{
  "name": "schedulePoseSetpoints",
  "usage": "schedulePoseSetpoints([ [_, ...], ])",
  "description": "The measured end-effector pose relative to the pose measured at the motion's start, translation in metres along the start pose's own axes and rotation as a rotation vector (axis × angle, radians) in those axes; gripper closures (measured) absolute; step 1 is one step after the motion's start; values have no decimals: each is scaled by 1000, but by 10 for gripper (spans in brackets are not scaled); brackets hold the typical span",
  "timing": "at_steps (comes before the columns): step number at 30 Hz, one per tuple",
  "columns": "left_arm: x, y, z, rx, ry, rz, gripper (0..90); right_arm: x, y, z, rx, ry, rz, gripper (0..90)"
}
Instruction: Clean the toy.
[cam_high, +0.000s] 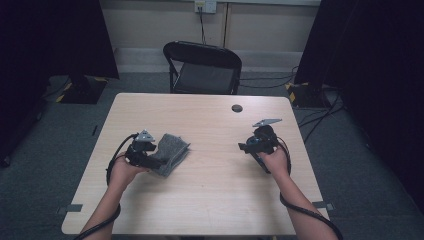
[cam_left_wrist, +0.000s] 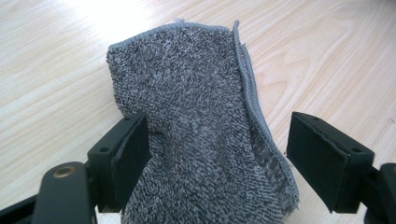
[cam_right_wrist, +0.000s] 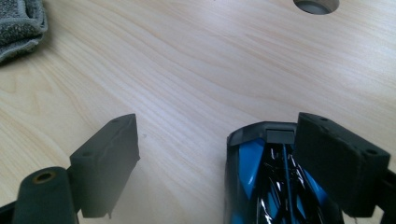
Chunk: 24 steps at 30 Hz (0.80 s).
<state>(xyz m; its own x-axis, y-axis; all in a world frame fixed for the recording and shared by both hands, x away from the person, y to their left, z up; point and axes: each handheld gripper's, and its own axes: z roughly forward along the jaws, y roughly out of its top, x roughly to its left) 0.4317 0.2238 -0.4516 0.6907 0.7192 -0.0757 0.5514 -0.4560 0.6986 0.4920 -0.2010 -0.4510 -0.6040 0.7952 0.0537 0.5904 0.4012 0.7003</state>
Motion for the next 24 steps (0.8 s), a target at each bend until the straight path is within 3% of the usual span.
schedulePoseSetpoints([
  [10,-4,0,-3,-9,-12,5,201,16,4,0,-1,24,-33,137],
  [18,-6,2,-5,-13,-16,11,200,28,8,0,2,62,-90,138],
  [24,-8,4,-6,-25,-25,1,201,35,8,0,0,85,-91,138],
])
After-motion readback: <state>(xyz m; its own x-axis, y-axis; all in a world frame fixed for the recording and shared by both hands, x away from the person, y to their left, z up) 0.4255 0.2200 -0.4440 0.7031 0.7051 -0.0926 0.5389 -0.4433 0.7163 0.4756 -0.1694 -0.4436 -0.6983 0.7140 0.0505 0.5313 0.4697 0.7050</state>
